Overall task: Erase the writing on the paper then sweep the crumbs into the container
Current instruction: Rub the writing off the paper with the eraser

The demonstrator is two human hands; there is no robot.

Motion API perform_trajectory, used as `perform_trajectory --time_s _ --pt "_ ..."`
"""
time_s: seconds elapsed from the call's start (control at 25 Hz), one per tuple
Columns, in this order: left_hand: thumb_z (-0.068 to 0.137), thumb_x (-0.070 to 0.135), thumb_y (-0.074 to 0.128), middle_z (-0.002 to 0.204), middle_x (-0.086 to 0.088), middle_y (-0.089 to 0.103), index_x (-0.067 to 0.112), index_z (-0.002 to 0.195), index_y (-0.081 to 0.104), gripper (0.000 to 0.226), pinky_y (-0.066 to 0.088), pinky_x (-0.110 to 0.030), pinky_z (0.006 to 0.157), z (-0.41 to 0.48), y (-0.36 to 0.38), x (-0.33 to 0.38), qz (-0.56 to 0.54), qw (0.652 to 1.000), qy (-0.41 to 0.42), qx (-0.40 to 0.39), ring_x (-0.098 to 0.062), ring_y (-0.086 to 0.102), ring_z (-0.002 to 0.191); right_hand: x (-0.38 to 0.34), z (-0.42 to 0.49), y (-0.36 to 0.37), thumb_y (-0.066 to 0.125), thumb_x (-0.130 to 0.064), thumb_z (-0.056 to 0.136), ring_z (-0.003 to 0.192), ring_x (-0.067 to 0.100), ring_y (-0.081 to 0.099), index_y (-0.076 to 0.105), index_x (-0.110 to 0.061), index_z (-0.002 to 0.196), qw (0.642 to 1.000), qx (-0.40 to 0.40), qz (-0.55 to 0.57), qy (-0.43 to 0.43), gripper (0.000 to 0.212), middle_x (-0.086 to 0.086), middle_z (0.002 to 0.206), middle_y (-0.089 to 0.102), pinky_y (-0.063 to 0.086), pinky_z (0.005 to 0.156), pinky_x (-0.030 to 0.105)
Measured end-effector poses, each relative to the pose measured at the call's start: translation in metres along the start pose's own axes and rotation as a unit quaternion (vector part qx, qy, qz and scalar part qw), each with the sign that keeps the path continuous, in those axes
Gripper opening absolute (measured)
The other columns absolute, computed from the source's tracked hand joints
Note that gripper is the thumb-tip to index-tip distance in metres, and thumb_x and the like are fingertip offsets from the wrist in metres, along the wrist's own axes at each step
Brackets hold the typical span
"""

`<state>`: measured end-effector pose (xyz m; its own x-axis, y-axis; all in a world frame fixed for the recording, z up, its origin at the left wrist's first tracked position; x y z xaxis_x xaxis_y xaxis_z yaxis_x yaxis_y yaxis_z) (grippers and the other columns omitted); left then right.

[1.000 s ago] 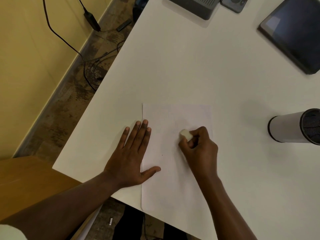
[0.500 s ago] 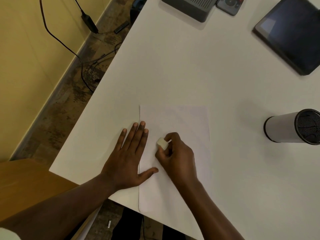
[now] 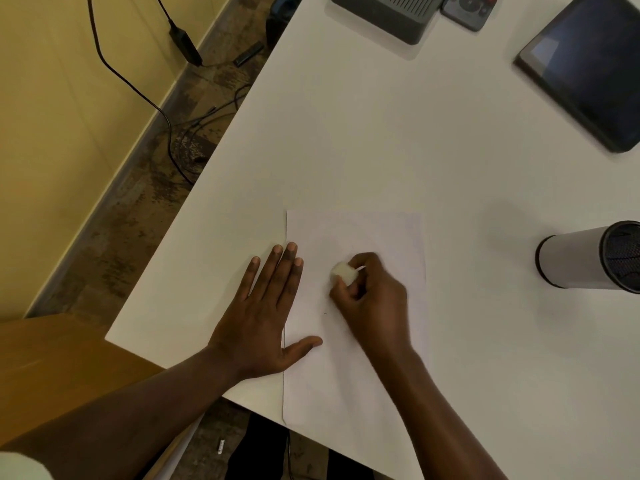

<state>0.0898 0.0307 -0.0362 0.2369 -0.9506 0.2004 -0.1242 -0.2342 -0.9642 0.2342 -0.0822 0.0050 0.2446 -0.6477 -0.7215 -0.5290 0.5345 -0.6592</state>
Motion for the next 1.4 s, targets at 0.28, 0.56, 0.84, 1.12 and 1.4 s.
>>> perform_trajectory --time_s 0.28,0.56,0.84,1.12,1.4 --pt "0.093 0.085 0.030 0.177 -0.019 0.002 0.002 0.167 0.008 0.113 0.017 -0.059 0.130 0.001 0.002 0.000 0.002 1.000 -0.002 0.000 -0.037 0.004 0.165 -0.024 0.033 0.005 0.070 -0.018 0.086 0.064 0.006 0.051 0.064 -0.018 0.105 0.991 -0.064 -0.028 -0.117 0.020 -0.012 0.074 0.055 0.039 0.058 0.014" --pt "0.093 0.085 0.031 0.177 -0.019 0.002 0.002 0.167 0.009 0.113 0.017 -0.059 0.131 0.000 0.002 -0.001 0.000 1.000 -0.002 0.000 -0.037 0.004 0.165 -0.024 0.048 0.004 0.073 -0.019 0.085 0.053 0.007 0.050 0.064 -0.022 0.102 0.982 -0.134 -0.008 -0.131 0.020 -0.010 0.064 0.054 0.039 0.053 0.012" --pt "0.093 0.085 0.031 0.177 -0.019 0.001 0.002 0.167 0.008 0.114 0.016 -0.059 0.131 0.001 0.003 -0.001 0.000 1.000 -0.003 0.000 -0.036 0.003 0.165 -0.023 0.047 0.004 0.074 -0.018 0.084 0.052 0.010 0.049 0.061 -0.021 0.097 0.979 -0.165 -0.001 -0.121 0.019 -0.005 0.064 0.058 0.039 0.051 0.014" --pt "0.093 0.085 0.033 0.177 -0.020 0.001 0.000 0.166 0.008 0.115 0.016 -0.059 0.131 0.001 0.000 -0.001 0.003 1.000 -0.001 -0.001 -0.037 0.001 0.165 -0.008 0.044 -0.012 0.075 -0.015 0.083 0.050 0.008 0.049 0.060 -0.020 0.092 0.983 -0.162 0.004 -0.090 0.018 -0.005 0.062 0.057 0.039 0.050 0.014" --pt "0.093 0.084 0.033 0.177 -0.021 0.001 -0.001 0.166 0.009 0.115 0.016 -0.059 0.131 0.000 0.000 0.000 0.003 1.000 0.001 0.000 -0.037 0.002 0.165 0.003 0.042 -0.022 0.076 -0.012 0.080 0.051 0.010 0.048 0.060 -0.020 0.087 0.987 -0.145 0.020 -0.072 0.019 -0.002 0.063 0.057 0.038 0.050 0.015"
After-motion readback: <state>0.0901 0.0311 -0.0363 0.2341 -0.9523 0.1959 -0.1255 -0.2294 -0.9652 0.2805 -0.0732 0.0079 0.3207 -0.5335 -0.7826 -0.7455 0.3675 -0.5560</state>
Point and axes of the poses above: each hand's wrist, its own z-axis towards the middle knuckle, its own y-axis out of the palm, x = y × z, the point moved 8 cm from there along z, towards the middle knuckle
